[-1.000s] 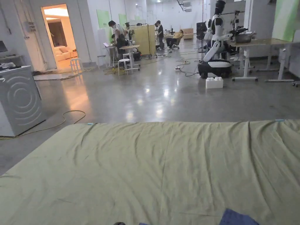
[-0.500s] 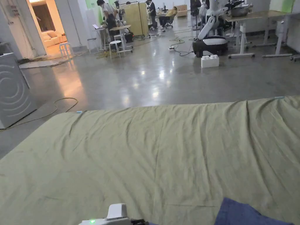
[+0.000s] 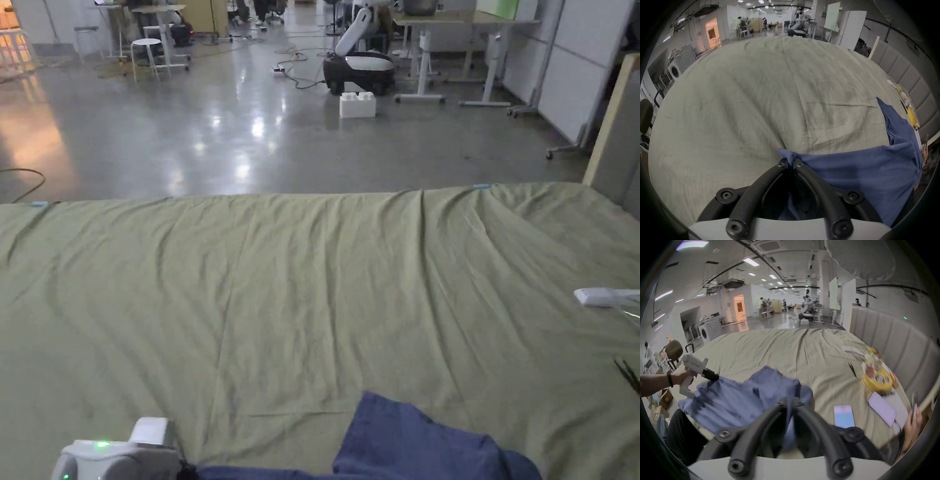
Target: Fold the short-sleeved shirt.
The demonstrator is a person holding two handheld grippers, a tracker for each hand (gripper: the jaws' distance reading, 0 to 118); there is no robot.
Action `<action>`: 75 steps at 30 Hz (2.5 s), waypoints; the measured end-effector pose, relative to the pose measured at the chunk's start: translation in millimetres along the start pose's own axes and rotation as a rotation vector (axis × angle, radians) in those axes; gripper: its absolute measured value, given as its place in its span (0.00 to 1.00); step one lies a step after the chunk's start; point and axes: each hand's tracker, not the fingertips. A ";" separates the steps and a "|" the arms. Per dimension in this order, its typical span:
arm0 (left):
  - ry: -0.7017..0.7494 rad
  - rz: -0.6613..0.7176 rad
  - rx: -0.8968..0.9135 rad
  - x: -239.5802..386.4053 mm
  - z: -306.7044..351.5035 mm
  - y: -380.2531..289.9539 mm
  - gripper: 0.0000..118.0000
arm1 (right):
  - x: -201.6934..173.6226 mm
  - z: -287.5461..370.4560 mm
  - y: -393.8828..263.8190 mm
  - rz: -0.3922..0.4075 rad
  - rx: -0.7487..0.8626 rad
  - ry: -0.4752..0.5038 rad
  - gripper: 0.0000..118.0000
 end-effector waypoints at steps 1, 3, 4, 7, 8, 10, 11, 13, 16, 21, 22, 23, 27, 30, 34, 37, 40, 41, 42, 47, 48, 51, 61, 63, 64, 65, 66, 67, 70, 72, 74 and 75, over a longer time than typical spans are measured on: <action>0.003 -0.012 -0.007 1.6 0.0 0.3 0.04 | 8.7 -27.1 20.7 0.032 -0.056 0.038 0.58; 0.011 -0.029 -0.019 3.0 -2.4 3.1 0.04 | 16.7 -87.6 52.5 0.075 -0.254 0.084 0.72; 0.017 -0.037 -0.025 4.7 -2.6 4.0 0.04 | 19.5 -123.9 62.9 0.076 -0.351 0.076 0.72; 0.025 -0.056 -0.029 5.5 -2.0 4.5 0.04 | 22.0 -202.8 64.3 0.075 -0.458 0.066 0.72; 0.025 -0.058 -0.030 5.3 -1.9 4.8 0.04 | 21.0 -221.7 61.0 0.091 -0.502 0.074 0.72; 0.020 -0.046 -0.037 2.3 -3.2 6.5 0.04 | 18.6 -258.5 47.2 0.145 -0.603 0.067 0.72; 0.021 -0.047 -0.039 1.6 -3.3 7.2 0.04 | 15.5 -269.9 42.9 0.169 -0.631 0.045 0.71; 0.017 -0.049 -0.044 0.9 -3.6 7.3 0.04 | 7.1 -280.5 32.9 0.257 -0.671 0.027 0.61; 0.014 -0.056 -0.034 -0.6 -2.8 4.4 0.04 | 0.0 -275.1 27.8 0.247 -0.637 0.054 0.40; -0.042 -0.021 0.017 -12.0 16.2 1.2 0.04 | -0.7 -249.1 28.5 0.179 -0.575 0.059 0.03; -0.081 0.048 0.034 -21.8 32.9 3.5 0.04 | 4.8 -235.0 35.7 0.128 -0.576 0.081 0.03; -0.117 0.075 0.074 -29.0 51.8 2.4 0.04 | 9.2 -218.1 44.6 0.130 -0.533 0.077 0.03; -0.154 0.075 0.357 -49.3 173.2 -3.0 0.04 | 35.5 -122.5 87.7 0.035 -0.251 0.034 0.03; -0.284 0.130 0.518 -58.9 251.5 -14.6 0.04 | 48.7 -48.5 100.3 -0.078 -0.047 0.011 0.03; -0.228 0.061 0.724 -46.8 351.6 -32.1 0.04 | 57.7 25.5 110.4 -0.109 0.141 -0.065 0.03; -0.194 0.044 0.828 -41.7 404.3 -35.0 0.04 | 52.8 71.3 128.7 -0.119 0.259 -0.115 0.03; -0.172 0.051 0.887 -47.9 436.5 -27.4 0.04 | 44.3 106.6 149.6 -0.119 0.362 -0.145 0.03; -0.166 0.053 0.909 -46.5 445.5 -26.9 0.04 | 44.0 110.6 155.0 -0.118 0.391 -0.138 0.03; -0.159 0.055 0.935 -47.3 454.0 -22.9 0.04 | 37.0 119.8 162.4 -0.095 0.444 -0.133 0.03; -0.097 0.066 0.988 -42.4 484.5 -15.6 0.04 | 16.2 145.5 201.7 -0.020 0.546 -0.174 0.03; -0.093 0.066 1.000 -42.3 490.8 -13.8 0.04 | 14.2 148.9 208.1 -0.014 0.573 -0.178 0.03; -0.080 0.075 1.031 -45.3 504.3 -7.2 0.04 | 15.2 156.8 228.5 -0.011 0.618 -0.194 0.03; -0.030 0.129 1.052 -63.6 515.5 55.3 0.04 | 5.8 144.5 289.2 0.084 0.651 -0.137 0.03; -0.011 0.072 1.111 -62.4 515.1 71.2 0.04 | 7.8 139.9 291.8 0.084 0.650 -0.162 0.03; -0.008 0.078 1.102 -60.0 516.8 57.4 0.04 | 8.7 136.7 290.1 0.086 0.647 -0.177 0.03; -0.004 0.078 1.098 -65.4 511.6 73.4 0.04 | 2.6 118.0 336.0 0.057 0.603 -0.238 0.03; 0.000 0.077 1.097 -66.7 510.1 77.4 0.04 | 2.4 111.4 342.8 0.063 0.601 -0.254 0.03; 0.005 0.076 1.095 -66.6 510.0 77.2 0.04 | 3.9 103.3 349.6 0.082 0.602 -0.265 0.03; 0.000 0.063 1.082 -69.9 495.7 128.0 0.04 | 2.9 86.2 364.5 0.077 0.607 -0.257 0.03; -0.001 0.079 1.101 -69.6 491.9 137.7 0.04 | 8.8 68.4 378.1 0.064 0.610 -0.266 0.03; 0.031 0.073 1.113 -70.4 489.1 151.9 0.04 | -11.3 87.4 378.3 0.071 0.662 -0.262 0.03; 0.040 0.073 1.110 -70.9 488.1 158.0 0.04 | -11.3 84.4 382.9 0.063 0.662 -0.255 0.03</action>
